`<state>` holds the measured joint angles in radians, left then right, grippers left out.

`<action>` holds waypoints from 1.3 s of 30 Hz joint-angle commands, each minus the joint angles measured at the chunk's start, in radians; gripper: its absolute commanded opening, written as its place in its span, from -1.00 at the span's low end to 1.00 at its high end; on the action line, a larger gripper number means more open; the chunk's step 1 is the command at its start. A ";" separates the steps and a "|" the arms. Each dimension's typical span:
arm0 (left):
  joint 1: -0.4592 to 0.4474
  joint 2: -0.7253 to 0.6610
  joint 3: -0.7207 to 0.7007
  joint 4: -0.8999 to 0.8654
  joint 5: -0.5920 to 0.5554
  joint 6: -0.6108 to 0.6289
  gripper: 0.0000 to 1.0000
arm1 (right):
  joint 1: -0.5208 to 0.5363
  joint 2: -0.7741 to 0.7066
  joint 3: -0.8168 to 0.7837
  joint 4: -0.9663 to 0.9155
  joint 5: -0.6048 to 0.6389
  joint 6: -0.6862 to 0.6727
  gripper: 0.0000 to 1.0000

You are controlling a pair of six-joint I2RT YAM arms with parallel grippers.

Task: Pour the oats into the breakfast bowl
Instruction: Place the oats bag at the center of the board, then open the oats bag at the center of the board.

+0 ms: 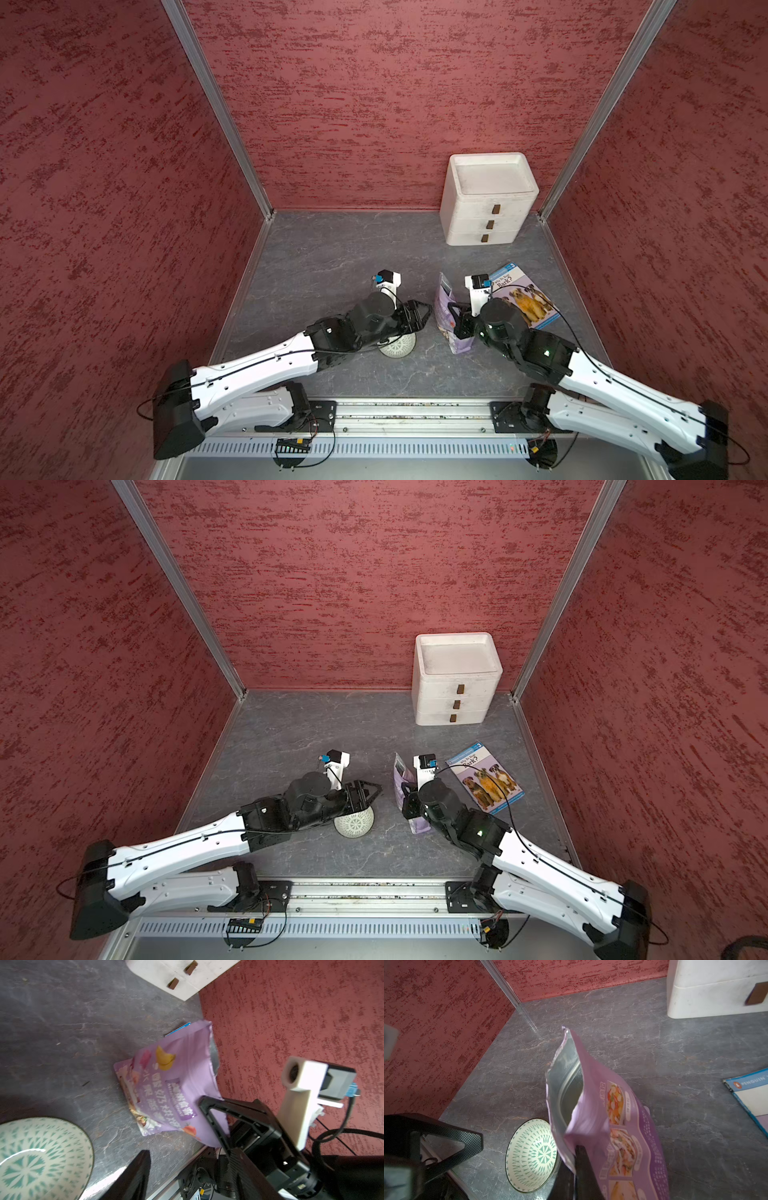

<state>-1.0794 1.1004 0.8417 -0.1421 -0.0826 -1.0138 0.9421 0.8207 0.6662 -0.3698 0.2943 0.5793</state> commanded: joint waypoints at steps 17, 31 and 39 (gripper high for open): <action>-0.041 0.253 0.301 -0.099 -0.269 0.081 -0.10 | 0.007 -0.195 0.018 -0.231 0.008 0.057 0.33; -0.031 0.308 0.328 -0.074 -0.196 0.067 -0.19 | -0.142 0.038 0.341 -0.417 -0.077 0.022 0.25; -0.027 0.329 0.336 -0.090 -0.165 0.040 -0.38 | -0.258 0.108 0.320 -0.315 -0.296 0.000 -0.04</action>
<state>-1.1095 1.4197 1.1542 -0.2188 -0.2684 -0.9596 0.6945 0.9340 0.9932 -0.7277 0.0994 0.5976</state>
